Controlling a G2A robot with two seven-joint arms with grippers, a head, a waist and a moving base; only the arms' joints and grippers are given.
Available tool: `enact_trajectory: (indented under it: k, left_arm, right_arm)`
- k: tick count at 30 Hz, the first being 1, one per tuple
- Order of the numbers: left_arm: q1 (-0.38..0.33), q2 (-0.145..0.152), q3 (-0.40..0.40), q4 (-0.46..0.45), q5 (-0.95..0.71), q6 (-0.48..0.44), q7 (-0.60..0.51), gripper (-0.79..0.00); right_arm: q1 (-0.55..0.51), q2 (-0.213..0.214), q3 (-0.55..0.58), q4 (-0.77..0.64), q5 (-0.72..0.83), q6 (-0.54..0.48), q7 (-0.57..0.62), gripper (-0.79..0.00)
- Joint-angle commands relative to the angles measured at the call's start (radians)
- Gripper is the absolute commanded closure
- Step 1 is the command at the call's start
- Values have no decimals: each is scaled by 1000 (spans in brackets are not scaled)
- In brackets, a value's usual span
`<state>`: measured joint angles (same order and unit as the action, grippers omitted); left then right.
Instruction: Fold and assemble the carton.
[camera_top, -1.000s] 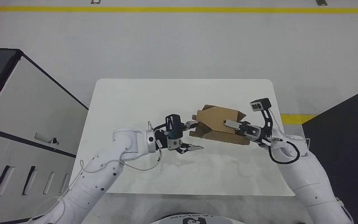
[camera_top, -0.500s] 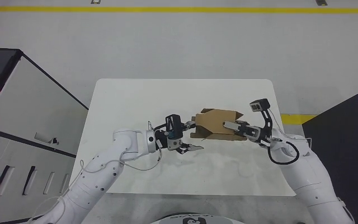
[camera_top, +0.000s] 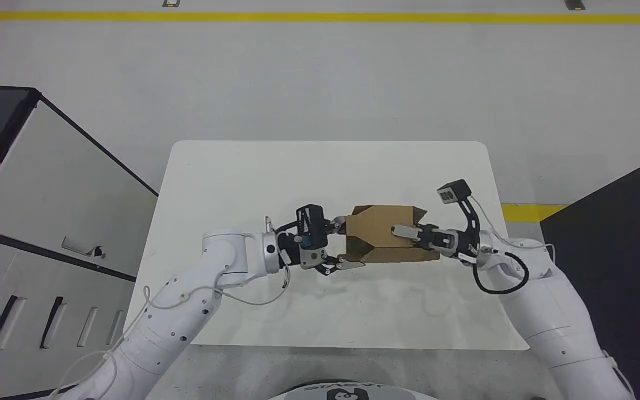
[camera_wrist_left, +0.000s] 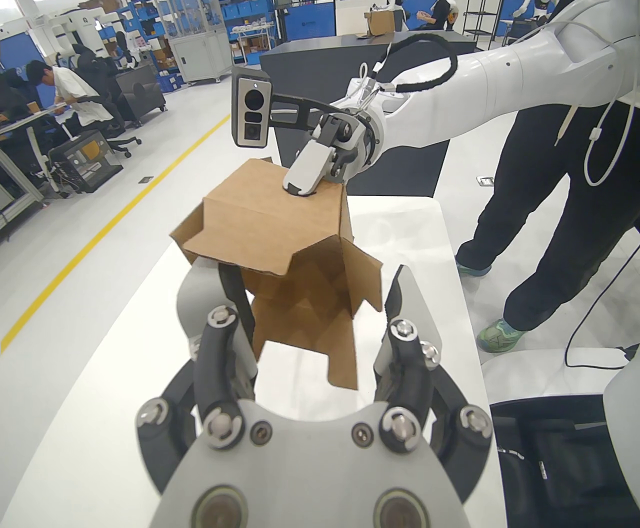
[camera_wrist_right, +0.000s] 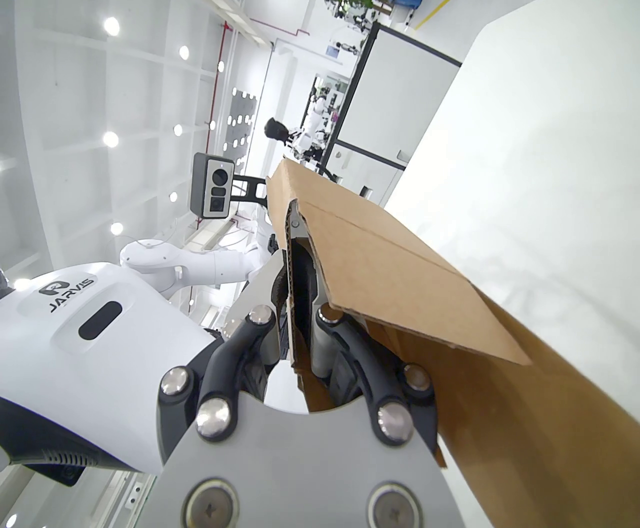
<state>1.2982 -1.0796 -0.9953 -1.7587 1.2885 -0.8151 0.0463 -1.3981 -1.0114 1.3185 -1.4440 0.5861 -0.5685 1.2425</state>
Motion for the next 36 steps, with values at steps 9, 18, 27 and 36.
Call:
enact_trajectory:
  k: [9,18,27,36]
  left_arm:
    - [4,3,-11,-2,14,0,29,-542]
    - [5,5,-20,2,36,7,46,-545]
    - [2,6,-27,19,45,17,61,-539]
    - [1,6,-32,31,47,20,68,-551]
  right_arm:
    - [7,7,-10,-14,3,24,33,0]
    - [5,18,-22,-34,0,39,49,0]
    - [4,31,-37,-50,21,46,55,0]
    - [3,45,-43,-55,47,31,40,0]
